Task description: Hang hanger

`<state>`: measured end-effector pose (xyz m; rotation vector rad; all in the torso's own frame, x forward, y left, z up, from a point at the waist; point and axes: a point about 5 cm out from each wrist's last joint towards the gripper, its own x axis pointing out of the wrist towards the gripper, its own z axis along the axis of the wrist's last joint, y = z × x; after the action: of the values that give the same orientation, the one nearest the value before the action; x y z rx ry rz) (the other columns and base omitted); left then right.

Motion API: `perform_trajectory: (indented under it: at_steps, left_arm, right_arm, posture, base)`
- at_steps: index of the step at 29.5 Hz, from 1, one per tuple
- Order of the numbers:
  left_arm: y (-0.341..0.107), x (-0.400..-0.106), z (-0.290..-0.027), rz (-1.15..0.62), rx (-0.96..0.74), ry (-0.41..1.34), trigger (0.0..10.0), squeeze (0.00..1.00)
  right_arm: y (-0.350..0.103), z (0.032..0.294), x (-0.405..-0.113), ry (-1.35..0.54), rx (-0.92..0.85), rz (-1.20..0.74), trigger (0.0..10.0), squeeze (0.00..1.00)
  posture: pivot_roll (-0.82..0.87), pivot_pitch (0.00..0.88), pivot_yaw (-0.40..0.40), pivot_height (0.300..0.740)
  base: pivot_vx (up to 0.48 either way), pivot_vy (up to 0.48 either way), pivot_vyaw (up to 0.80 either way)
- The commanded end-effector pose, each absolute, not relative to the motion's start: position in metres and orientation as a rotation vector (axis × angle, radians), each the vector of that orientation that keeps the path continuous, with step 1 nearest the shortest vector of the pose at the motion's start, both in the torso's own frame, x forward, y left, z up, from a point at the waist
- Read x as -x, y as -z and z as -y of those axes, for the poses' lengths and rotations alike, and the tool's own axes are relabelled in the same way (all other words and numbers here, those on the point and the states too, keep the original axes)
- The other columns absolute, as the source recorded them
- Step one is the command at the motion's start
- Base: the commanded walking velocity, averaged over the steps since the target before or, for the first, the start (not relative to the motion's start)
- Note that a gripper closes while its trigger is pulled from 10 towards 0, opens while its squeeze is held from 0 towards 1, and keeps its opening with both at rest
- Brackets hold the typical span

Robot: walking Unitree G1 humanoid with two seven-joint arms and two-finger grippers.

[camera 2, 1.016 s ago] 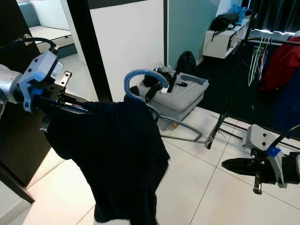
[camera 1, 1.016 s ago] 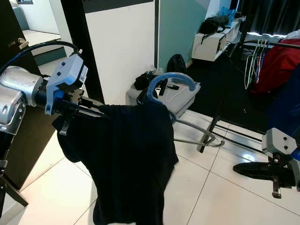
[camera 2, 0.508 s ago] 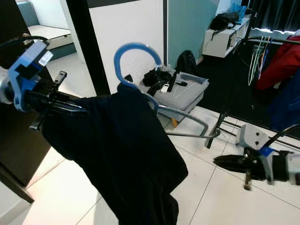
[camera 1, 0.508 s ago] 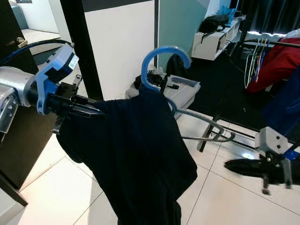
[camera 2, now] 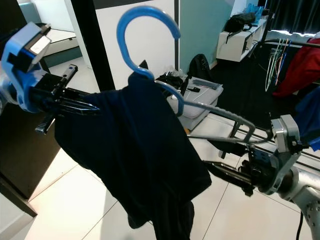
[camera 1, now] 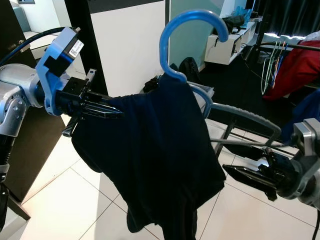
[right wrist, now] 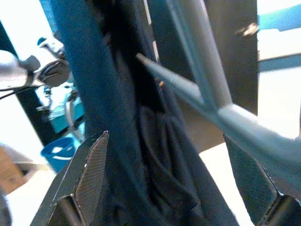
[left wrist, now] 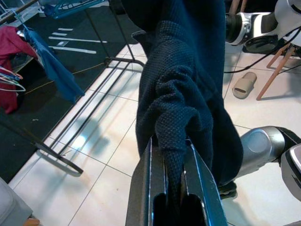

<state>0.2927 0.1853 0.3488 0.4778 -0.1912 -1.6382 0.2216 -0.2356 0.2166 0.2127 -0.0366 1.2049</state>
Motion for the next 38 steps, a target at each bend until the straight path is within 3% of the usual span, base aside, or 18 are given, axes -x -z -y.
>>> perform_trajectory:
  at_steps: [1, 10, 11, 13, 14, 15, 23, 26, 34, 35, 36, 38]
  left_arm:
    - [-0.358, -0.289, -0.183, 0.231, -0.492, 1.658, 10.0, 0.00]
    - [-0.359, -0.290, -0.181, 0.244, -0.487, 1.656, 10.0, 0.00]
    - [-0.359, -0.290, -0.181, 0.244, -0.484, 1.656, 10.0, 0.00]
    - [-0.359, -0.290, -0.181, 0.244, -0.484, 1.656, 10.0, 0.00]
    - [-0.358, -0.290, -0.180, 0.243, -0.482, 1.657, 10.0, 0.00]
    - [-0.358, -0.290, -0.179, 0.242, -0.476, 1.659, 10.0, 0.00]
    - [-0.358, -0.290, -0.179, 0.246, -0.478, 1.656, 10.0, 0.00]
    - [-0.357, -0.291, -0.177, 0.246, -0.477, 1.658, 10.0, 0.00]
    - [-0.358, -0.291, -0.177, 0.248, -0.478, 1.658, 10.0, 0.00]
    - [-0.359, -0.291, -0.177, 0.250, -0.479, 1.657, 10.0, 0.00]
    - [-0.360, -0.291, -0.177, 0.252, -0.480, 1.655, 10.0, 0.00]
    - [-0.360, -0.291, -0.177, 0.253, -0.480, 1.654, 10.0, 0.00]
  right_arm:
    - [-0.218, 0.230, -0.216, -1.249, -0.208, 0.020, 10.0, 1.00]
    - [-0.212, 0.230, -0.204, -1.262, -0.222, -0.046, 10.0, 1.00]
    - [-0.207, 0.225, -0.199, -1.283, -0.226, -0.087, 10.0, 0.82]
    - [-0.207, 0.225, -0.199, -1.283, -0.226, -0.087, 10.0, 0.82]
    - [-0.203, 0.221, -0.197, -1.300, -0.232, -0.115, 10.0, 0.27]
    - [-0.202, 0.214, -0.194, -1.337, -0.260, -0.123, 10.0, 0.00]
    - [-0.195, 0.205, -0.190, -1.379, -0.228, -0.184, 10.0, 0.00]
    - [-0.176, 0.202, -0.197, -1.317, -0.116, -0.286, 10.0, 0.00]
    - [-0.167, 0.202, -0.202, -1.278, -0.033, -0.344, 10.0, 0.00]
    - [-0.164, 0.201, -0.205, -1.257, -0.002, -0.352, 4.1, 0.00]
    - [-0.162, 0.201, -0.207, -1.243, 0.016, -0.356, 0.0, 0.00]
    - [-0.160, 0.200, -0.208, -1.240, 0.032, -0.363, 0.0, 0.00]
  posture:
    - [-0.06, 0.000, 0.049, 0.740]
    - [-0.06, 0.000, 0.050, 0.740]
    - [-0.07, 0.000, 0.051, 0.740]
    - [-0.07, 0.000, 0.051, 0.740]
    - [-0.07, 0.000, 0.051, 0.740]
    - [-0.06, 0.000, 0.050, 0.740]
    - [-0.06, 0.000, 0.050, 0.740]
    - [-0.06, 0.000, 0.051, 0.740]
    - [-0.06, 0.000, 0.050, 0.740]
    - [-0.06, 0.000, 0.050, 0.740]
    - [-0.06, 0.000, 0.051, 0.740]
    - [-0.06, 0.000, 0.051, 0.740]
  base:
    - [0.000, 0.000, 0.00]
    - [0.000, 0.000, 0.00]
    - [0.000, 0.000, 0.00]
    - [0.000, 0.000, 0.00]
    - [0.000, 0.000, 0.00]
    - [0.000, 0.000, 0.00]
    - [0.000, 0.000, 0.00]
    - [0.000, 0.000, 0.00]
    - [0.000, 0.000, 0.00]
    - [0.000, 0.000, 0.00]
    - [0.000, 0.000, 0.00]
    - [0.000, 0.000, 0.00]
